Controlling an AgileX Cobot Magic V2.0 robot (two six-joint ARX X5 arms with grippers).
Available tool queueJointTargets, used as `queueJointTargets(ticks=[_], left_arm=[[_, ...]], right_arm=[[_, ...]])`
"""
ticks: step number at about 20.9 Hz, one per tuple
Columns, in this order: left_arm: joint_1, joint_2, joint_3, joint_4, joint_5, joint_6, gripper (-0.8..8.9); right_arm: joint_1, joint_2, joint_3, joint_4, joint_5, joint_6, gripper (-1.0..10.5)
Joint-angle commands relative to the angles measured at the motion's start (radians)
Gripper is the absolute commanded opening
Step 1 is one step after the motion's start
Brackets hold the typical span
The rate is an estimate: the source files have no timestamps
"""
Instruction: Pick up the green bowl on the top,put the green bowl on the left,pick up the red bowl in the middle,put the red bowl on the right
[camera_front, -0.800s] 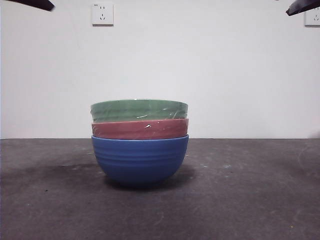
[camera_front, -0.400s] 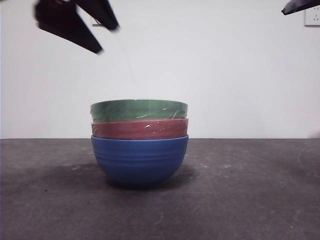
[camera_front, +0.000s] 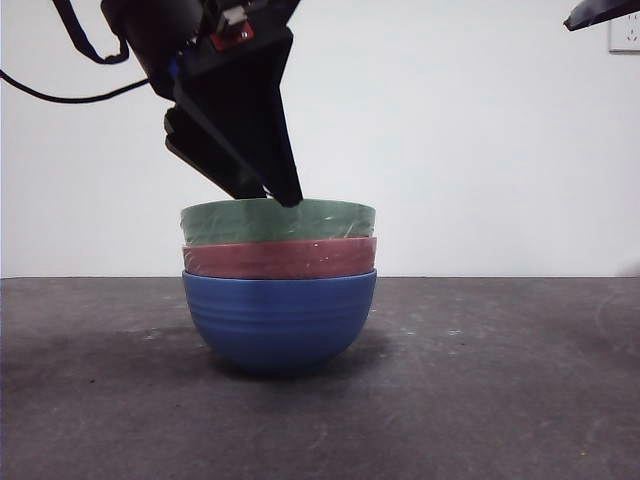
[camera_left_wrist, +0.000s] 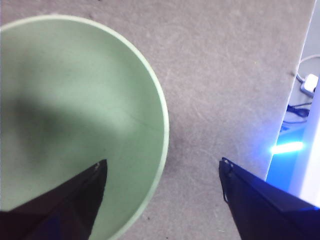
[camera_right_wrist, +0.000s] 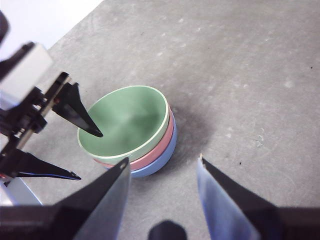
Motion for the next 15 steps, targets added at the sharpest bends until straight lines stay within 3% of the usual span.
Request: queueJointTargets(ticks=[1,4,8,15], left_arm=[[-0.002,0.018,-0.002,0.0,0.0,0.034,3.38],[-0.002,0.019,-0.002,-0.009,-0.001,0.052,1.48],[-0.002,0.019,-0.002,-0.006,-0.002,0.071,-0.11],[-0.002,0.016,0.061,-0.024,-0.001,0.093,-0.09]], right_arm=[[0.003,0.001,0.004,-0.003,-0.003,-0.004,2.2],[0.003,0.001,0.004,-0.019,-0.003,-0.005,2.2],[0.003,0.001,0.004,-0.021,-0.003,-0.005,2.2],[0.002,0.001,0.004,-0.021,-0.003,-0.005,2.2]])
